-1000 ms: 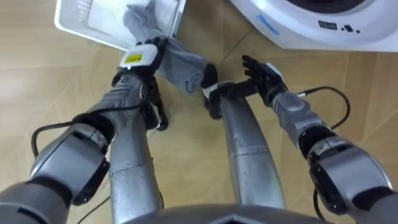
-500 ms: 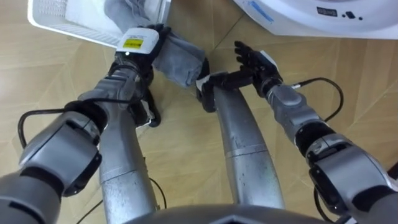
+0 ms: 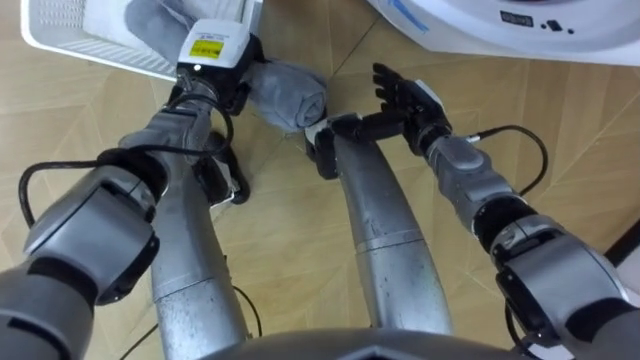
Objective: Put towel into washing machine
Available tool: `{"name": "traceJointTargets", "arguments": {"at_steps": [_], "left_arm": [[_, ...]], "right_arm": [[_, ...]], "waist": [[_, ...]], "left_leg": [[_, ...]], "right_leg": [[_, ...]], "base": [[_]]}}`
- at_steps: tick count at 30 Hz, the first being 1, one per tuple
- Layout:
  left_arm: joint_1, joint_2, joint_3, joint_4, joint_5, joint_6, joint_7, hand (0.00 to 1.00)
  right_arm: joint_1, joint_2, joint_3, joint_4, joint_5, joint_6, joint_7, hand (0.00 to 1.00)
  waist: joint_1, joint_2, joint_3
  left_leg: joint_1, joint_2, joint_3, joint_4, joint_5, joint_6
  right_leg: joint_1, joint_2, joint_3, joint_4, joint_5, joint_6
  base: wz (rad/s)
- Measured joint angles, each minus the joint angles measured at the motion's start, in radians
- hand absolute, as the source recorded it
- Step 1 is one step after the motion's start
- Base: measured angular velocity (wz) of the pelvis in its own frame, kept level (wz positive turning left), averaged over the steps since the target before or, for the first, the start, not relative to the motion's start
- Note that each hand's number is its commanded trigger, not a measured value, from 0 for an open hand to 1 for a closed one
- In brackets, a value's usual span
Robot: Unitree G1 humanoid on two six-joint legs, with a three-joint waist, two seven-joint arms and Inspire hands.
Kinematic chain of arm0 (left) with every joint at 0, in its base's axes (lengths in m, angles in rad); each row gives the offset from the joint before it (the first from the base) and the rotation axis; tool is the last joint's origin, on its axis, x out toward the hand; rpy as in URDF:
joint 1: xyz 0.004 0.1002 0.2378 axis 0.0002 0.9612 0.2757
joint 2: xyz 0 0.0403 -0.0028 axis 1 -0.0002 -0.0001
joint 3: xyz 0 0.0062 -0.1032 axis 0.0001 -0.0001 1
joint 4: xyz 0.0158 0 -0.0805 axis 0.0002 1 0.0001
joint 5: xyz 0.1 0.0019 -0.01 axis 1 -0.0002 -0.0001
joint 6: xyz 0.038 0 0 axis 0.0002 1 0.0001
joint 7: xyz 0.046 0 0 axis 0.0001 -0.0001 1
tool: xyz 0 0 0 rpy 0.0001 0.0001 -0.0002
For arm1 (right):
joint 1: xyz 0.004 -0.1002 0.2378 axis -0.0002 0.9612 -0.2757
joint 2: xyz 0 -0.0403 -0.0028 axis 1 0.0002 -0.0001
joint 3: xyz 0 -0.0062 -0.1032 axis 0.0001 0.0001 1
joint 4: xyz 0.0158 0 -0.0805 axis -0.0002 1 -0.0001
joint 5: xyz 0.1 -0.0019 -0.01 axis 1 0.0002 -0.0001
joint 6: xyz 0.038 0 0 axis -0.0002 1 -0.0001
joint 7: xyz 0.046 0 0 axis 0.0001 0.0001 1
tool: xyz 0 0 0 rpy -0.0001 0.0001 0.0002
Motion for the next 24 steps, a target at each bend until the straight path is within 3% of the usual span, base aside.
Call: {"name": "traceJointTargets", "arguments": {"at_steps": [6,11,15,18,24], "left_arm": [[0.003,-0.004,0.002,-0.001,0.000,0.004,-0.002,1.00],[0.024,-0.016,0.001,-0.001,-0.008,0.008,-0.022,1.00],[0.069,-0.028,0.002,-0.001,-0.053,0.005,-0.030,1.00],[0.098,-0.040,0.008,-0.003,-0.051,0.000,-0.040,1.00],[0.156,-0.049,0.082,-0.010,-0.053,-0.020,-0.029,1.00]], "right_arm": [[0.002,0.000,0.000,0.004,0.008,0.002,0.001,0.00],[0.018,0.000,0.001,0.008,0.002,0.025,0.007,0.00],[0.046,-0.003,0.031,0.012,0.005,0.031,-0.003,0.00],[0.082,-0.005,0.031,0.046,0.004,0.034,-0.002,0.00],[0.129,-0.008,0.029,0.098,0.001,0.037,0.001,0.00]], "waist": [[0.007,-0.002,-0.0012],[0.006,-0.004,-0.0024],[0.011,-0.005,-0.0033],[0.035,-0.005,-0.0039],[0.080,-0.002,-0.0060]], "left_leg": [[0.003,-0.003,0.001,-0.001,0.000,0.000],[0.046,-0.011,0.000,-0.003,-0.001,0.000],[0.134,-0.012,0.007,-0.025,-0.001,-0.001],[0.218,-0.008,0.017,-0.064,0.002,-0.004],[0.387,-0.012,0.034,-0.186,0.028,-0.009]], "right_leg": [[0.001,-0.003,0.000,0.002,-0.002,0.000],[0.039,-0.015,-0.004,0.015,-0.014,-0.001],[0.123,-0.018,-0.004,-0.004,-0.015,-0.002],[0.205,-0.025,-0.019,-0.049,-0.006,-0.008],[0.372,-0.032,-0.033,-0.168,0.021,-0.008]], "base": [[0.00],[0.09],[0.01],[-0.09],[-0.03]]}}
